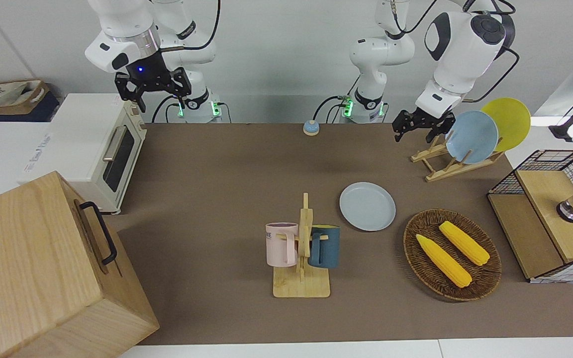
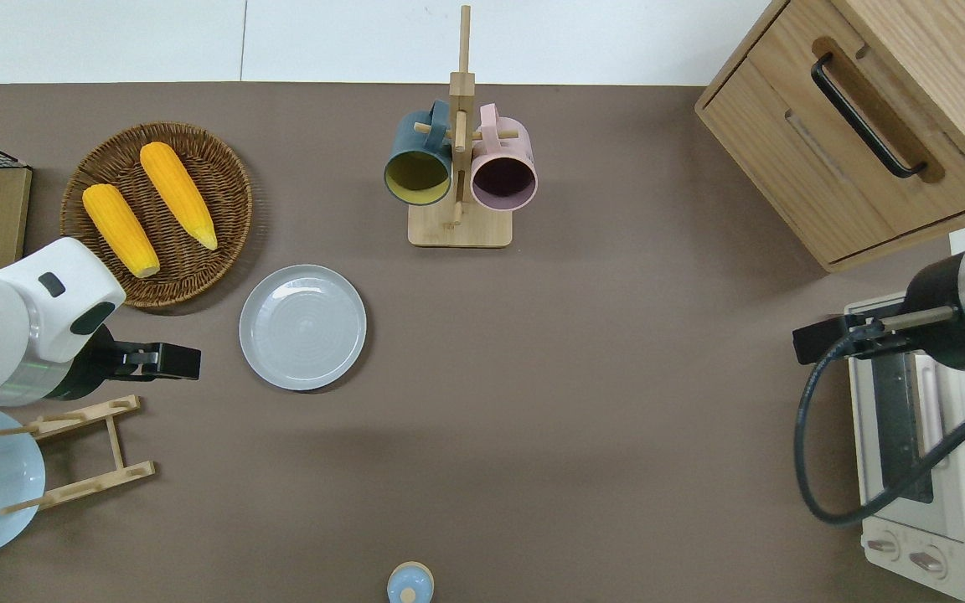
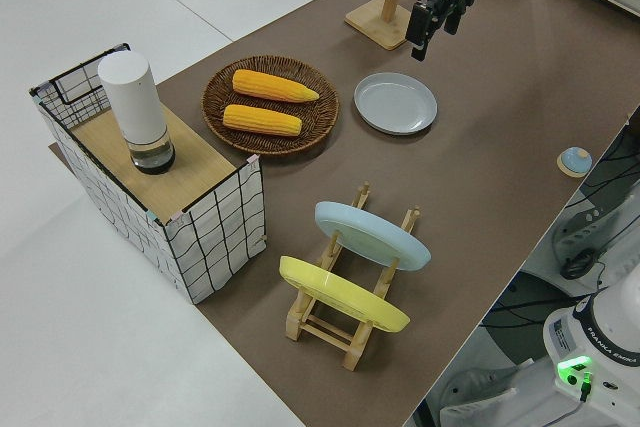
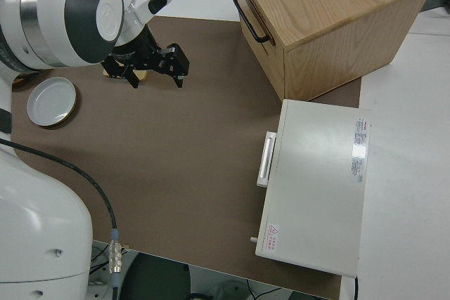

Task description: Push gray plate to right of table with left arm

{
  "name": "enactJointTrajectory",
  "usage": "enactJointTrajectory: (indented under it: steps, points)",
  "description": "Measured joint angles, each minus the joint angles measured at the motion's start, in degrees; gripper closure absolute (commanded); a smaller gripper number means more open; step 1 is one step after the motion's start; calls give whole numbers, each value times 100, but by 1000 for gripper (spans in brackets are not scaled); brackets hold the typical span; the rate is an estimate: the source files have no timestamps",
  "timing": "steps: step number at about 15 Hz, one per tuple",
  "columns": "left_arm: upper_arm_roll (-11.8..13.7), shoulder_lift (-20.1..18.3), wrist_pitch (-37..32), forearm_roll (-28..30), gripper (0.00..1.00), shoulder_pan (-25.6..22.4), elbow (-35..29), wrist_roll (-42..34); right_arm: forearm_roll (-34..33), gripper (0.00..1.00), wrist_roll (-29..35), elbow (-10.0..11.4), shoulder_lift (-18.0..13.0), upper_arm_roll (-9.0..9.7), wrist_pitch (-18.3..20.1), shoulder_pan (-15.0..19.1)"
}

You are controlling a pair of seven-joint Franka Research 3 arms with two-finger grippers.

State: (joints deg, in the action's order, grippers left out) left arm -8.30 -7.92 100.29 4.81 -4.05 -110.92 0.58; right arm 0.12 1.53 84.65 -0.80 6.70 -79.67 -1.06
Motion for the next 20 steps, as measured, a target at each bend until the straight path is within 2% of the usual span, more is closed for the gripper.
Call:
enactJointTrajectory:
  steps: [5,17,20]
  points:
    - [-84,20,-7,0,0,1,-3,-2,0,17,0,0,0,0,0,0]
    - [-70,25,-90,0,0,-6,-8,12,0,17,0,0,0,0,0,0]
    - [-73,39,-98,0,0,-6,-14,373,0,17,0,0,0,0,0,0]
